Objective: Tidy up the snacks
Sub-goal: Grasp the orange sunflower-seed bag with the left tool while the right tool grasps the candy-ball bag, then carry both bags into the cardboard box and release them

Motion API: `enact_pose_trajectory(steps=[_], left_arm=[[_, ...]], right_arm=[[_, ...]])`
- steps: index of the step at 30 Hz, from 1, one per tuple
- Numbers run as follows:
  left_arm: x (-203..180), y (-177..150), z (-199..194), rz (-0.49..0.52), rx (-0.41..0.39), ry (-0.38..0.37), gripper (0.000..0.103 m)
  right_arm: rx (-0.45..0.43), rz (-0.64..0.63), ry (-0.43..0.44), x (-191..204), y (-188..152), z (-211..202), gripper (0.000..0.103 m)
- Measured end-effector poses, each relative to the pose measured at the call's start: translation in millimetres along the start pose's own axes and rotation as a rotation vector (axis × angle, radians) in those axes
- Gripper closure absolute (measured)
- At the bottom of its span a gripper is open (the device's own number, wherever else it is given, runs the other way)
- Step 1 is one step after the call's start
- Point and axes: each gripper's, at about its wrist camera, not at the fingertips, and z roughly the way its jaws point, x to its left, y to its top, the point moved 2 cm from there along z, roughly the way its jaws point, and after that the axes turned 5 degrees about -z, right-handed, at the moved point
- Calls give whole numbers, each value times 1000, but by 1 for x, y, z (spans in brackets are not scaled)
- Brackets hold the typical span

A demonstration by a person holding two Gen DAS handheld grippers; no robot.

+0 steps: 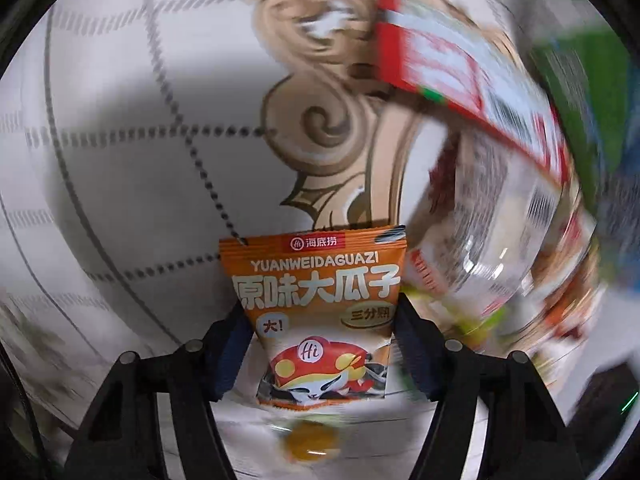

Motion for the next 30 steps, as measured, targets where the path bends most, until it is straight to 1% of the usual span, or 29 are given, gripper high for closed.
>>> enact_pose_trajectory(steps=[2,4,5,6,8,9,10,13,16,17,20,21,25,26,27,29,30], left_arm=[[-7,-5,-1,110,-35,66,38],[-14,-11,-2,233,-77,144,38],[-19,-15,0,302,-88,180,38],[-22,-18,1,340,-93,201,38],[-29,-24,6,409,-96,227,38],[-31,-26,10,427,-89,237,37],[-33,-29,14,440,-79,244,35],[-35,-36,22,440,-69,237,32],[-35,-39,25,416,-66,224,32],[-23,-46,23,409,-66,220,32],[-18,-47,24,388,-61,203,32],[-15,-46,23,383,-62,197,32],[-10,-46,18,378,-73,192,32],[-2,-34,21,378,-76,192,32],[0,-34,19,376,-84,192,32],[3,-34,17,373,-102,201,42],[3,-37,16,370,-106,199,43]], right_arm=[[13,-16,-4,7,1,11,30],[25,-55,-36,14,0,19,34],[29,-84,-66,17,-1,21,41],[31,-111,-86,19,-3,22,49],[52,-157,-114,21,-9,22,50],[65,-181,-146,20,-13,20,51],[74,-208,-173,18,-17,19,51],[109,-250,-228,8,-28,19,51],[119,-225,-205,3,-32,21,49],[118,-215,-202,1,-33,21,48],[109,-199,-207,-2,-33,21,45],[106,-198,-209,-1,-34,22,43],[92,-197,-228,-2,-36,25,43],[86,-189,-228,-2,-37,25,43],[83,-182,-226,-2,-39,24,43],[75,-171,-226,-1,-42,26,43],[73,-169,-228,0,-41,26,43]])
